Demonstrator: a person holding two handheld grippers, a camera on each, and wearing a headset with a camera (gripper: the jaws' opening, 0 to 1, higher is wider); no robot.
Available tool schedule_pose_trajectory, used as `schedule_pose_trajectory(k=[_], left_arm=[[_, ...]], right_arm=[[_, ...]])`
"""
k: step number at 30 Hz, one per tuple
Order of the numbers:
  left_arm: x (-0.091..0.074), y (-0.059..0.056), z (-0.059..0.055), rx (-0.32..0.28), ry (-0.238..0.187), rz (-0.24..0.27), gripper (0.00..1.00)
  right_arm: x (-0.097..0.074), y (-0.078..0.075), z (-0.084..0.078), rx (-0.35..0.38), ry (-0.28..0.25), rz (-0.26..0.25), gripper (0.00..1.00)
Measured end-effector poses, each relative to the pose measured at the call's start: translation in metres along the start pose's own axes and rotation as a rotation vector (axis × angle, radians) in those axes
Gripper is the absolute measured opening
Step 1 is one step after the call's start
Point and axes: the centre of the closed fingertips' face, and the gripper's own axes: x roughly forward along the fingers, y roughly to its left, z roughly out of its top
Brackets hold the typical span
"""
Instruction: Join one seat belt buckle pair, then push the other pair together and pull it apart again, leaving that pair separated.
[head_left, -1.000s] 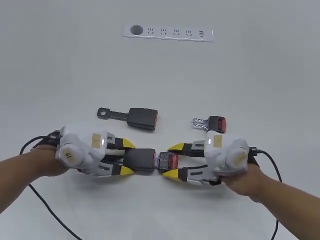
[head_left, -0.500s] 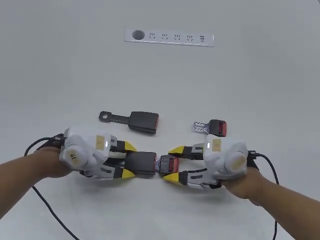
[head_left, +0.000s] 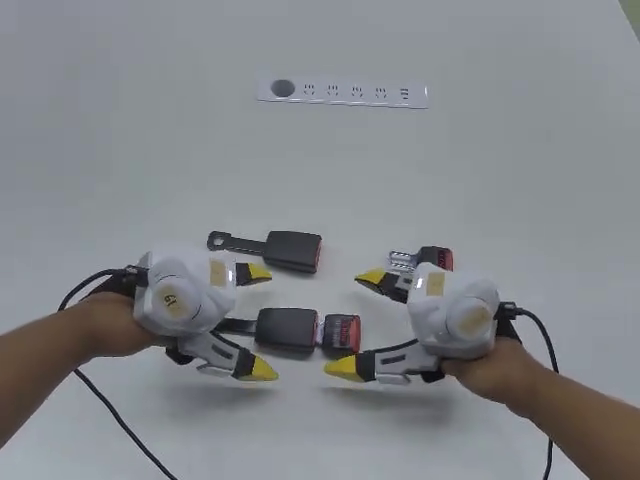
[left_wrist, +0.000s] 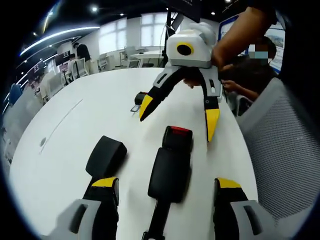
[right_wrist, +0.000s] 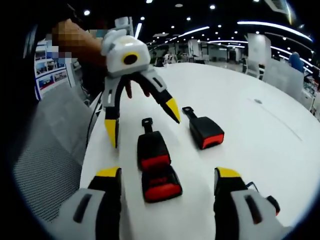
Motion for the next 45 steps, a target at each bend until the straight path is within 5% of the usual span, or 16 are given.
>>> schedule_pose_trajectory(k=[5,12,16,20,26,36,44,45], left_arm=[[-0.012,0.010,0.011,0.020,-0.024,0.039,0.83],[-0.020,0.037,0.029,0.050,-0.048,0.076,0.82],[-0.021,0.060,0.033,0.055,-0.046,0.097,0.81],[-0.016,0.069,0.031,0.094,-0.018,0.085,0.75],[-0.007,0.084,0.027,0.095,0.001,0.059,0.75],[0.017,0.105,0.006,0.093,0.068,0.033,0.69],[0.031,0.101,-0.004,0.121,0.089,-0.030,0.61],[0.032,0.098,0.000,0.096,0.065,-0.048,0.60]], right_arm=[[-0.022,-0.021,0.015,-0.001,-0.061,-0.064,0.76],[-0.051,-0.062,-0.003,0.015,-0.018,-0.129,0.76],[-0.067,-0.084,-0.015,0.051,0.022,-0.164,0.77],[-0.078,-0.101,-0.019,0.052,0.034,-0.173,0.77],[-0.081,-0.117,-0.031,0.053,0.068,-0.154,0.77],[-0.069,-0.119,-0.058,0.046,0.156,-0.062,0.73],[-0.068,-0.118,-0.065,0.024,0.174,-0.007,0.64],[-0.068,-0.119,-0.064,0.022,0.171,-0.005,0.63]])
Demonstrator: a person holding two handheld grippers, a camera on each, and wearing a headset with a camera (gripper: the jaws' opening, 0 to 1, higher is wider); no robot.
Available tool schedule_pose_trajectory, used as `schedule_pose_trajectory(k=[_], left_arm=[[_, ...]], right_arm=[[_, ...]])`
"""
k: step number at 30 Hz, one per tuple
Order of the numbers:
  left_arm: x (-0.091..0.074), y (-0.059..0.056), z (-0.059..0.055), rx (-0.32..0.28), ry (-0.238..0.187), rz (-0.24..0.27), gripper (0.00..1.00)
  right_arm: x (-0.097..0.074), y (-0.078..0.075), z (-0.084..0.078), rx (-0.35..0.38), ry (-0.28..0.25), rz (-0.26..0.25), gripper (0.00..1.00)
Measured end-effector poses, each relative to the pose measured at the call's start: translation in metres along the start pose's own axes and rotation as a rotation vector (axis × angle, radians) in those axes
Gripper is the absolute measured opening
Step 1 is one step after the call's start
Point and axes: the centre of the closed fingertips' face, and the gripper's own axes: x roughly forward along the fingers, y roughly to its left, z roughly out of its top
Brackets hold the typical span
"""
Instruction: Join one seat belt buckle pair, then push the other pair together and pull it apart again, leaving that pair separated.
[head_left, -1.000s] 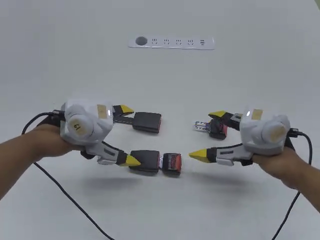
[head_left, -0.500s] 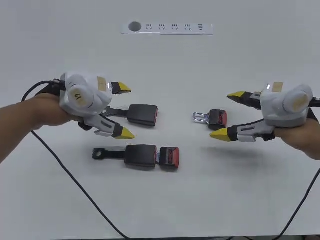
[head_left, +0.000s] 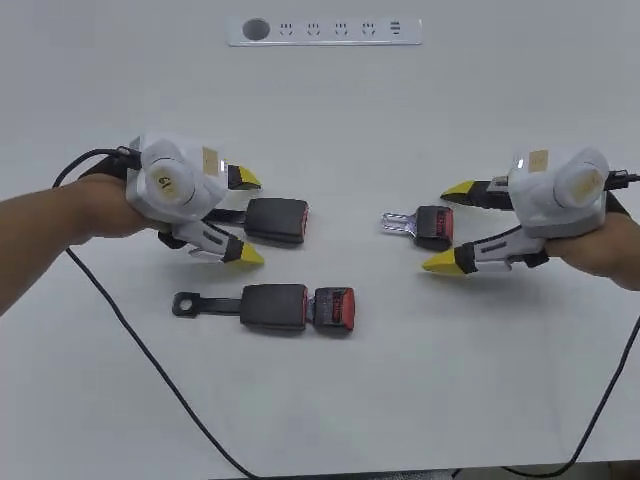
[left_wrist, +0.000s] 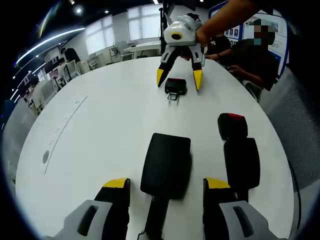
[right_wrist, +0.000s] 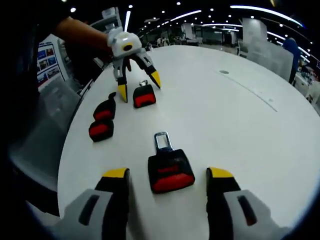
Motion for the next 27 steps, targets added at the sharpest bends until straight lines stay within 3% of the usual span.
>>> schedule_pose_trajectory(k=[3,7,10,19,27], left_arm=[[0.0002,0.0048,-0.0002,0.003,-0.003,0.002,0.59],[0.0043,0.0083,-0.0014,0.005,-0.012,0.021,0.42],[0.0070,0.0046,-0.0008,0.016,-0.013,-0.002,0.36],[0.0067,0.0078,0.0004,0.012,-0.002,0.021,0.35],[0.0056,0.0089,0.0015,0.005,0.013,0.016,0.35]], right_arm=[[-0.0011,-0.0008,0.0013,0.002,0.008,0.021,0.53],[0.0006,0.0011,0.0005,-0.068,0.026,0.036,0.46],[0.0007,0.0002,-0.0003,-0.074,0.033,0.041,0.36],[0.0009,0.0012,-0.0007,-0.131,0.038,0.095,0.35],[0.0012,0.0014,-0.0019,-0.127,0.021,0.107,0.34]])
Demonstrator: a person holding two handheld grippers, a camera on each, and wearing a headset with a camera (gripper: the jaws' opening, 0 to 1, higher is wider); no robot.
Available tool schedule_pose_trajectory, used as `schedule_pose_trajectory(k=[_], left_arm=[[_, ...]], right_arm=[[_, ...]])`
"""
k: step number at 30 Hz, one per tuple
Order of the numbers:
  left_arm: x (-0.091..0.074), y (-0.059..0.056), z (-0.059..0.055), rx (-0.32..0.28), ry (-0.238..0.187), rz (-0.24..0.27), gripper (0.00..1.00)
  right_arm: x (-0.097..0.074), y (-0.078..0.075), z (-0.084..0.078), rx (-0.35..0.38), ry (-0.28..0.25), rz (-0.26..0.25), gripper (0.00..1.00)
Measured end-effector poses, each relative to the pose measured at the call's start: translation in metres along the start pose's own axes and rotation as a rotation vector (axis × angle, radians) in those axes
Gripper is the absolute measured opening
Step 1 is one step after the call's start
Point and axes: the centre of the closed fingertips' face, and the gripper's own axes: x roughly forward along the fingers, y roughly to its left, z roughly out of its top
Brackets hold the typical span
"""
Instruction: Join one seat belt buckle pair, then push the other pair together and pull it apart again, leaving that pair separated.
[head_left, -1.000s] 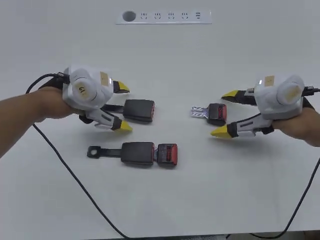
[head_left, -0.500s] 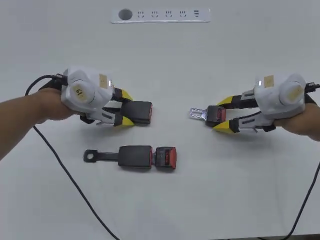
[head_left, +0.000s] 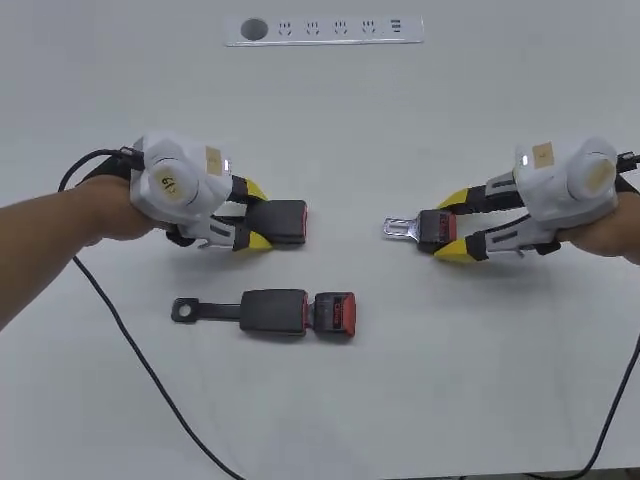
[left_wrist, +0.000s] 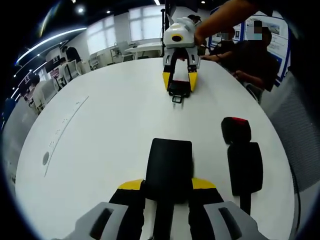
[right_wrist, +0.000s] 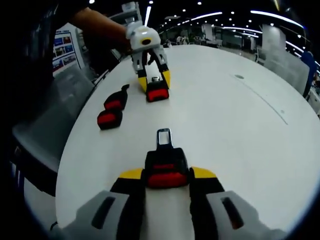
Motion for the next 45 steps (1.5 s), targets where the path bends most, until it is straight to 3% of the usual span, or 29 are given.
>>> schedule_pose_trajectory(k=[13,30,45], left_arm=[[-0.001,0.001,0.002,-0.005,0.002,0.000,0.35],[-0.001,0.000,0.003,-0.006,0.015,0.000,0.35],[-0.002,-0.001,0.002,-0.011,0.020,-0.001,0.35]], right_arm=[[0.016,0.003,0.014,-0.001,-0.029,0.013,0.34],[0.050,0.015,0.044,-0.017,-0.049,0.028,0.34],[0.064,0.013,0.062,-0.031,-0.053,0.044,0.34]])
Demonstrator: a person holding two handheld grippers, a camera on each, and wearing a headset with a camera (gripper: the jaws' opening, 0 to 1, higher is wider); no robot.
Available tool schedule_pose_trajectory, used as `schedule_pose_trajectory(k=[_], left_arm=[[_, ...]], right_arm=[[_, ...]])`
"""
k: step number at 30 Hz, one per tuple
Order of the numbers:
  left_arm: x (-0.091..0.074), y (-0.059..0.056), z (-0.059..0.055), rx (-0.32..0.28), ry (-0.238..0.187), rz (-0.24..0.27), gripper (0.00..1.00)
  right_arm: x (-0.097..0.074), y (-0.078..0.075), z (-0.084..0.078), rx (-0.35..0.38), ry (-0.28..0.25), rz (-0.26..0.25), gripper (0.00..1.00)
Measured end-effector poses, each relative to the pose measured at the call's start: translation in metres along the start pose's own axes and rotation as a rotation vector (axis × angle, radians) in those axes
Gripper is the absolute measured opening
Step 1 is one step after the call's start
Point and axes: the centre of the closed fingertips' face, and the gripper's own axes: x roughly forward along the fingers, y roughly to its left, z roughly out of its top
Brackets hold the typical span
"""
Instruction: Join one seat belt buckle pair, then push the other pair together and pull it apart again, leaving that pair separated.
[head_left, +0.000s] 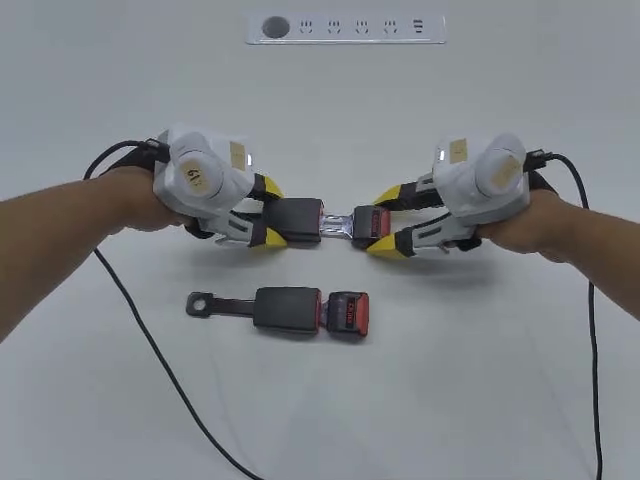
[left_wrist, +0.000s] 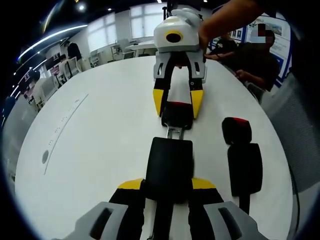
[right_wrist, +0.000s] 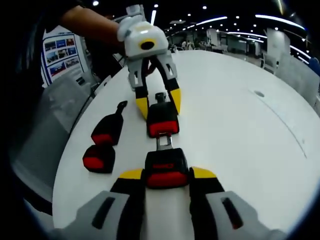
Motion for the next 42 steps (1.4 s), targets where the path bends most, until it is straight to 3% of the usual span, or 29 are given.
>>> schedule_pose_trajectory(k=[5,8,9,25,33,42], left_arm=[[-0.001,0.000,-0.001,0.002,0.004,0.000,0.35],[-0.001,-0.001,-0.001,0.007,0.007,-0.004,0.35],[-0.001,-0.001,-0.001,0.010,0.010,-0.006,0.35],[0.000,-0.002,-0.001,0.052,0.038,-0.028,0.34],[0.001,-0.002,-0.001,0.055,0.054,-0.028,0.33],[0.000,-0.002,-0.002,0.049,0.042,-0.034,0.33]], right_arm=[[0.001,-0.001,0.001,-0.001,0.007,-0.002,0.34],[0.010,0.000,0.010,-0.007,0.008,0.001,0.34],[0.010,-0.002,0.011,-0.039,0.016,0.004,0.34],[0.009,-0.003,0.010,-0.003,0.045,0.007,0.33],[0.020,-0.002,0.018,0.014,0.042,-0.003,0.33],[0.025,-0.004,0.022,0.054,0.063,-0.021,0.33]])
